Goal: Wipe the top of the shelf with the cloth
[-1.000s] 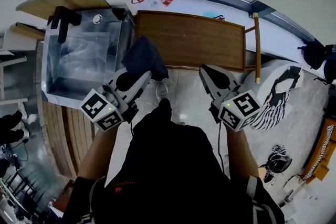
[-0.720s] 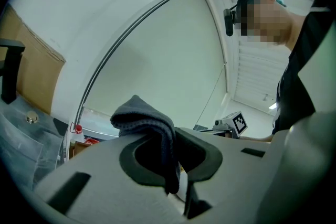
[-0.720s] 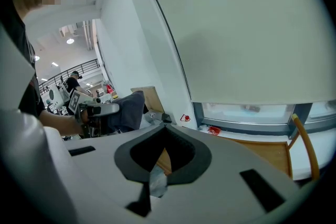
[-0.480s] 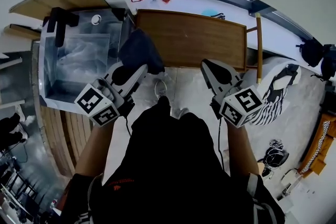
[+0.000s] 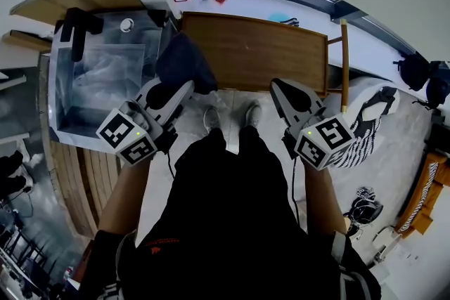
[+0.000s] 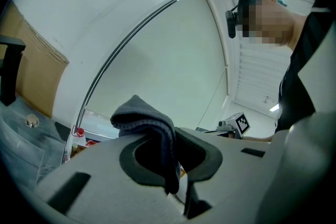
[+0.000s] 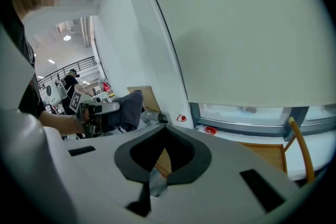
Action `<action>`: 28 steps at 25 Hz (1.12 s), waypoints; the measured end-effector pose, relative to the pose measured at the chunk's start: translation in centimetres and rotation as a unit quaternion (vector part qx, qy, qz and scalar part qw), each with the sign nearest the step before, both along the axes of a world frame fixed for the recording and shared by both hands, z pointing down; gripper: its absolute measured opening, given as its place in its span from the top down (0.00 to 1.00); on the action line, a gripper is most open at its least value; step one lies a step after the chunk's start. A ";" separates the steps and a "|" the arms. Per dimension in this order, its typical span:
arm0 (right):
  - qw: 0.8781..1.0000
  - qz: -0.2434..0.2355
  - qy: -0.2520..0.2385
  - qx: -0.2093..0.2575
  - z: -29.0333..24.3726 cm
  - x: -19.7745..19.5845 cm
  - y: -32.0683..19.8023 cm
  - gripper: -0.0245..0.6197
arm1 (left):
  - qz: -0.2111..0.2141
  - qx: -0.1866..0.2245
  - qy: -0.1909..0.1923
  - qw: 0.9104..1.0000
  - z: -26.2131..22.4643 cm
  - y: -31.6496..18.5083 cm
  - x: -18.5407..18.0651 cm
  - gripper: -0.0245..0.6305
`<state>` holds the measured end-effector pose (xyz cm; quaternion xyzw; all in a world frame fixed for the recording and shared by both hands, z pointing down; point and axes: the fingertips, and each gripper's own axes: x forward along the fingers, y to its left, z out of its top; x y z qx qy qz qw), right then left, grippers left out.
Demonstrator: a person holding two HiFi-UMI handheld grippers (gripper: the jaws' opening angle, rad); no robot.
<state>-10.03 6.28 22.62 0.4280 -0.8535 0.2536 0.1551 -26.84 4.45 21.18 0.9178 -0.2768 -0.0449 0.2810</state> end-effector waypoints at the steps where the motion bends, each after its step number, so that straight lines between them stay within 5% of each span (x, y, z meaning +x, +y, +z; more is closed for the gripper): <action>1: 1.000 -0.001 -0.001 0.000 0.0 0.0 -0.1 0.95 | -0.001 0.000 -0.001 1.000 0.0 0.0 0.0 0.88; 28: 0.992 -0.099 -0.056 -0.057 5.9 5.0 -5.8 0.95 | -0.116 -0.059 -0.069 0.989 6.5 -6.6 5.4 0.88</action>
